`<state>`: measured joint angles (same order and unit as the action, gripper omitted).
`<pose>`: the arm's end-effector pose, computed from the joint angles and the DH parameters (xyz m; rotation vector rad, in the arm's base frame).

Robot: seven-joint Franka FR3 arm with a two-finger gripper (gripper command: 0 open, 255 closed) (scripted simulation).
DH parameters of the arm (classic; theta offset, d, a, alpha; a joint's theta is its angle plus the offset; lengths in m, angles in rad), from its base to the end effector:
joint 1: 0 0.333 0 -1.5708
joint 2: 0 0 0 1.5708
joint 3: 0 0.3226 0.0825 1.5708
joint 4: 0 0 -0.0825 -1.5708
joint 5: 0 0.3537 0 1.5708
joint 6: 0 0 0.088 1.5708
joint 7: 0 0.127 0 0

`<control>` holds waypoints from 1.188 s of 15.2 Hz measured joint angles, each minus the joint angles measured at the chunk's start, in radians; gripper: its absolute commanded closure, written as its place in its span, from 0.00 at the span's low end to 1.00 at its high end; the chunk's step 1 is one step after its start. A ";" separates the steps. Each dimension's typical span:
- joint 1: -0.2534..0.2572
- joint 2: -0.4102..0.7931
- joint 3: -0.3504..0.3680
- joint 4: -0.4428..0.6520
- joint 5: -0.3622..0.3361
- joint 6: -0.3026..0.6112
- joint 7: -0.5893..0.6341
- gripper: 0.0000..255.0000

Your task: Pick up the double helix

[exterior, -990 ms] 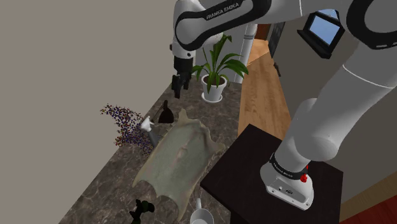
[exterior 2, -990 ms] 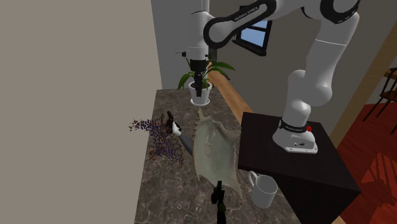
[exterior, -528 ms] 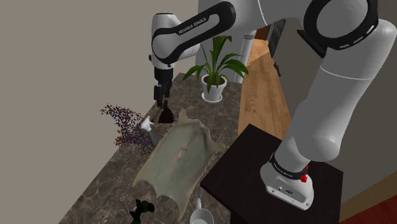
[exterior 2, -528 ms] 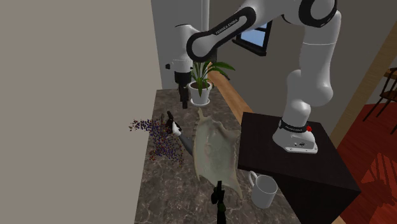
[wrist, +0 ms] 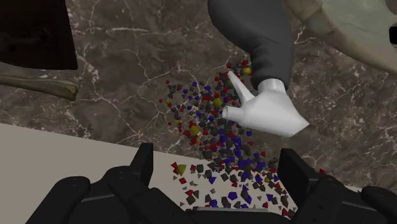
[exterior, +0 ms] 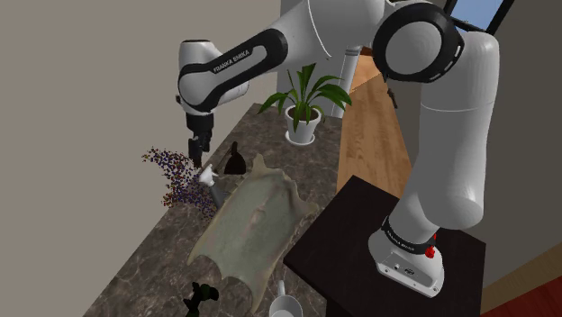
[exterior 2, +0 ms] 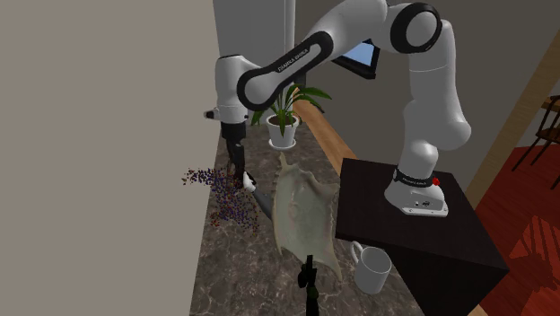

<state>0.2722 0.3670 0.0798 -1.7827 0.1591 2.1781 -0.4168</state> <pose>0.5860 0.2201 0.3571 -2.8140 -0.9859 -0.0504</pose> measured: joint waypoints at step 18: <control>0.008 0.072 0.007 -0.003 0.002 0.078 -0.018 1.00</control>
<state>0.2806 0.4386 0.0871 -1.7856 0.1608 2.2562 -0.4344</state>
